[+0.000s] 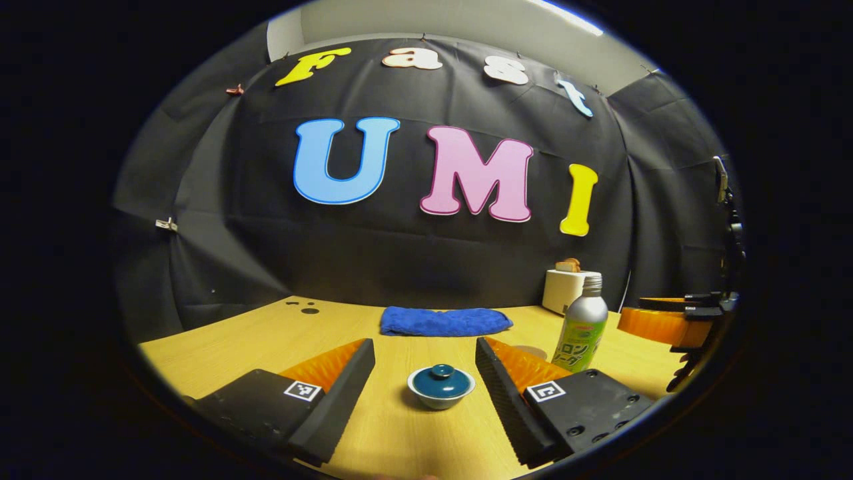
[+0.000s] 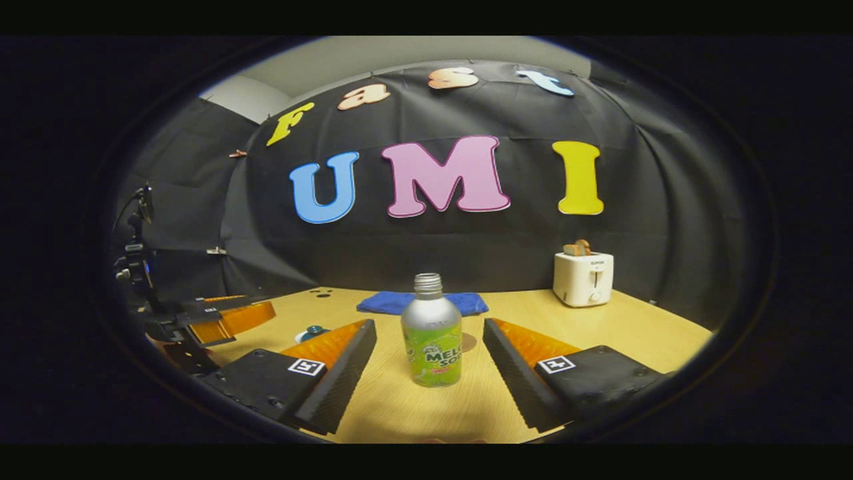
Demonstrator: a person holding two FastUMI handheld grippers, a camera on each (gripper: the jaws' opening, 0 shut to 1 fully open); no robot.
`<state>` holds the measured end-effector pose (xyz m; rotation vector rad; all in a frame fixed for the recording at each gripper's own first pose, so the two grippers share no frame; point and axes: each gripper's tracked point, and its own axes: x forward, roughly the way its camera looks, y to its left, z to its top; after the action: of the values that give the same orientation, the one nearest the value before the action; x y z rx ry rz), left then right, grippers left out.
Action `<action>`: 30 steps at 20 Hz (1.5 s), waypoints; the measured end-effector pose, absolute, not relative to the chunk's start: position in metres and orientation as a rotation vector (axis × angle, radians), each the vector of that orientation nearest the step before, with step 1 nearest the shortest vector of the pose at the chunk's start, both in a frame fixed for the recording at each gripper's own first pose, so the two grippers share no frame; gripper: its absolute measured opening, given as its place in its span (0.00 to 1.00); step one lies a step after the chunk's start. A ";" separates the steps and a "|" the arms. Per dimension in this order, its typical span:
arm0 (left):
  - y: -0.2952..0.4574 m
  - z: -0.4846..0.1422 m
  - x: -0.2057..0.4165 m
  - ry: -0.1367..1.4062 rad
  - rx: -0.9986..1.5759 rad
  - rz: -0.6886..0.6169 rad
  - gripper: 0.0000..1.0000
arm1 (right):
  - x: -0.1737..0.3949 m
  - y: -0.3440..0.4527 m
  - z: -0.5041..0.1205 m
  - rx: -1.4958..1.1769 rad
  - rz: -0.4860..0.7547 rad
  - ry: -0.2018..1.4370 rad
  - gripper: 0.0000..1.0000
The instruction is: Open the teacup lid with one hand, grasp the water bottle and pour water into the teacup with the other hand; after pouring, place the water bottle on the coaster and then close the teacup lid.
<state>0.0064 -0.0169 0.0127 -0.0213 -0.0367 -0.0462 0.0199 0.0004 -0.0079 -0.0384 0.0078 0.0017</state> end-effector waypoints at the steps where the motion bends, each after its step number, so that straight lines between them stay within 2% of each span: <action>1: -0.020 0.013 0.008 -0.041 -0.009 -0.057 0.96 | 0.021 0.001 -0.009 -0.041 0.004 0.008 0.99; 2: -0.024 0.013 0.010 -0.037 0.004 -0.067 0.96 | 0.021 0.002 -0.009 -0.039 0.009 0.008 0.94; 3: -0.024 0.010 0.012 -0.027 0.017 -0.061 0.96 | 0.022 0.003 -0.010 -0.033 0.014 0.009 0.99; 6: -0.014 -0.007 0.024 0.037 0.026 -0.009 0.96 | 0.022 0.004 -0.013 -0.018 0.018 0.013 0.99; 9: -0.015 -0.010 0.027 0.046 -0.039 -0.016 0.96 | 0.022 0.004 -0.013 -0.006 0.024 0.012 0.99; 14: -0.028 -0.006 0.043 0.043 0.012 -0.052 0.96 | 0.025 0.000 -0.015 -0.002 0.023 0.014 0.99; 21: -0.047 -0.034 0.084 0.141 0.021 -0.091 0.96 | 0.030 0.001 -0.025 -0.013 0.034 0.036 1.00; 27: -0.046 -0.063 0.107 0.227 0.033 -0.080 0.89 | 0.032 -0.005 -0.035 0.012 0.029 0.058 1.00; 30: -0.047 -0.062 0.109 0.230 0.059 -0.087 0.78 | 0.035 -0.008 -0.034 0.013 0.017 0.051 1.00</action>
<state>0.1092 -0.0472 -0.0618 0.0595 0.2296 -0.0869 0.0346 -0.0079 -0.0338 0.0133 0.0514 0.0174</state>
